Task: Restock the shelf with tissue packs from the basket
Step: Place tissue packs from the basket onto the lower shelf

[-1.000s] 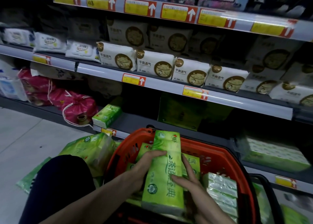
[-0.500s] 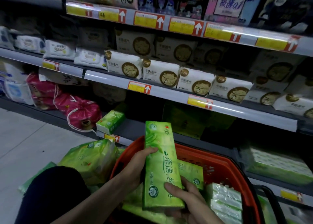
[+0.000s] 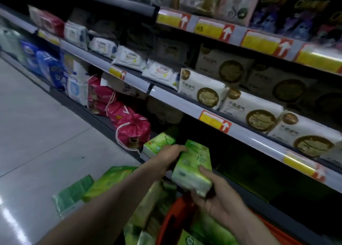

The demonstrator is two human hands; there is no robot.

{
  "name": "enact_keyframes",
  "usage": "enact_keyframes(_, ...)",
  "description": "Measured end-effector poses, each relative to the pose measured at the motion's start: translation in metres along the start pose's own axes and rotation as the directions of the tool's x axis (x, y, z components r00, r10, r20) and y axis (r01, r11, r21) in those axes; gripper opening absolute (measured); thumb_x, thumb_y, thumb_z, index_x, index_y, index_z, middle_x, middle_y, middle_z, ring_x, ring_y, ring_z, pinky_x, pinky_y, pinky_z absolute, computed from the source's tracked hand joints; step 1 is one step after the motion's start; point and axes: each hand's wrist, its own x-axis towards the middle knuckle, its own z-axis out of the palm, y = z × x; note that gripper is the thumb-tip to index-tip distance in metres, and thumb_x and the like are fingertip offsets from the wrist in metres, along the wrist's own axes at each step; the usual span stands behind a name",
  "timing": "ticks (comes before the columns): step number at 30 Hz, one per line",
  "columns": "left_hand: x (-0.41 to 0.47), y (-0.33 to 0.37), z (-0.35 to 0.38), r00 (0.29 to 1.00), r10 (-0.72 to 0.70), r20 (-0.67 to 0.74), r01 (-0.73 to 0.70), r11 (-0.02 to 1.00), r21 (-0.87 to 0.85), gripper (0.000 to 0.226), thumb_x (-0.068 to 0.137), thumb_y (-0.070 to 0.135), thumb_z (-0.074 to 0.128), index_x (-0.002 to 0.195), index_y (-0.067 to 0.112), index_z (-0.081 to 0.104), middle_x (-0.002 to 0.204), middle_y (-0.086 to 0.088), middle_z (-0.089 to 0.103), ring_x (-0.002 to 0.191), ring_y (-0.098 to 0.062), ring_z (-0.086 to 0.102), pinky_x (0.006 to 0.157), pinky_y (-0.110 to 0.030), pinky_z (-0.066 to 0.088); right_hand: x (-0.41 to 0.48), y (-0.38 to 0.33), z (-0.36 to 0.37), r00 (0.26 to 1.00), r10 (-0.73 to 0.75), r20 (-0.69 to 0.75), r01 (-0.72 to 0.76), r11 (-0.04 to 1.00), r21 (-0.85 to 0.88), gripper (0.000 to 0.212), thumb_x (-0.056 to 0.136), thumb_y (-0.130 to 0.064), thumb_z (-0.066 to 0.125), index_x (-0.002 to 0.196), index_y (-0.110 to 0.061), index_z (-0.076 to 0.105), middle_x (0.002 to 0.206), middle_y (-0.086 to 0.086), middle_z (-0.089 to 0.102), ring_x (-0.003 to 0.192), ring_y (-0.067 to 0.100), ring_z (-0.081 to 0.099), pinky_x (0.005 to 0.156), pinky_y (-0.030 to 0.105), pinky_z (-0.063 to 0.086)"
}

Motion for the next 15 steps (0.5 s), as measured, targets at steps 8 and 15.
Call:
enact_keyframes(8,0.058,-0.017,-0.044,0.990,0.001,-0.144,0.005,0.999,0.041,0.026,0.096,0.026,0.059,0.113,0.008,0.068,0.084,-0.003,0.064,0.073,-0.021,0.065,0.064,-0.033,0.062,0.138,-0.022,0.048,0.986,0.031,-0.162,-0.031,1.000,0.000,0.019,0.107,-0.020,0.060,0.121,-0.007,0.064,0.112,0.019,0.068,0.087,0.032,0.065,0.049,0.028,0.058)
enact_keyframes(15,0.101,-0.043,-0.051,0.975,-0.093,-0.203,0.127,0.979,0.159,0.021,0.082,0.026,0.062,0.072,0.010,0.052,0.082,-0.011,0.059,0.096,-0.039,0.074,0.076,-0.047,0.059,0.217,0.001,0.060,0.969,0.039,-0.243,-0.061,0.995,-0.085,0.021,0.109,-0.010,0.049,0.106,0.005,0.063,0.081,0.020,0.072,0.071,0.035,0.068,0.055,0.035,0.060)
